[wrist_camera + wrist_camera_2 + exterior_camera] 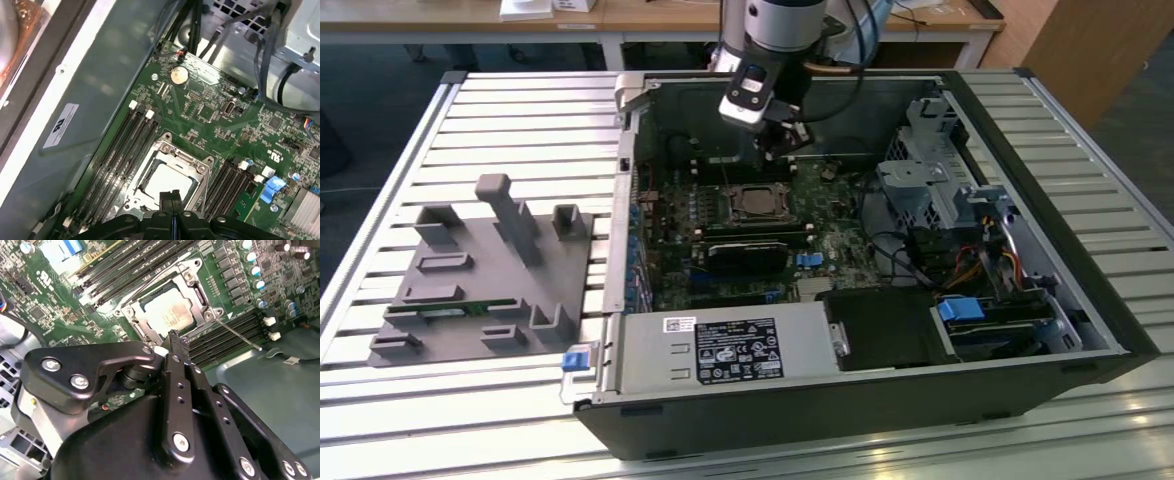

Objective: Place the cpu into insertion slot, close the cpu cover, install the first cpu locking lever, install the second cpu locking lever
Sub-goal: 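Install the first cpu locking lever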

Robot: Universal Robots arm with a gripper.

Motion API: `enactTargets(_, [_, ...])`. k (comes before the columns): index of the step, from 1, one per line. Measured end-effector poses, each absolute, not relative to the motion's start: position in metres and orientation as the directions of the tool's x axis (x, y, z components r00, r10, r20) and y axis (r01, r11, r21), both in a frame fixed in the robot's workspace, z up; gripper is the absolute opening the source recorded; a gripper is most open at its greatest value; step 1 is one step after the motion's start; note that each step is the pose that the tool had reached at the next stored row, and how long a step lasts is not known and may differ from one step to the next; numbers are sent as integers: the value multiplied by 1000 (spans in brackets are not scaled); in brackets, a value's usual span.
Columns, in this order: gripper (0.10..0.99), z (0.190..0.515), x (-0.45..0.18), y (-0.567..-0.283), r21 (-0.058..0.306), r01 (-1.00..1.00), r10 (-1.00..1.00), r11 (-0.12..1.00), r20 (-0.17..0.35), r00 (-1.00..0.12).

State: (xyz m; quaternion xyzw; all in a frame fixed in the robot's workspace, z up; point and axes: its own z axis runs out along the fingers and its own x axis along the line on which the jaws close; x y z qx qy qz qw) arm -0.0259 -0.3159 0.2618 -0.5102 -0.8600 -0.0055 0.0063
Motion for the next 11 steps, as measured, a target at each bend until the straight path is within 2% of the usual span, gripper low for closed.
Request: enactTargets(11, [106,261,-26,-316,3,779,779,627,16,-627])
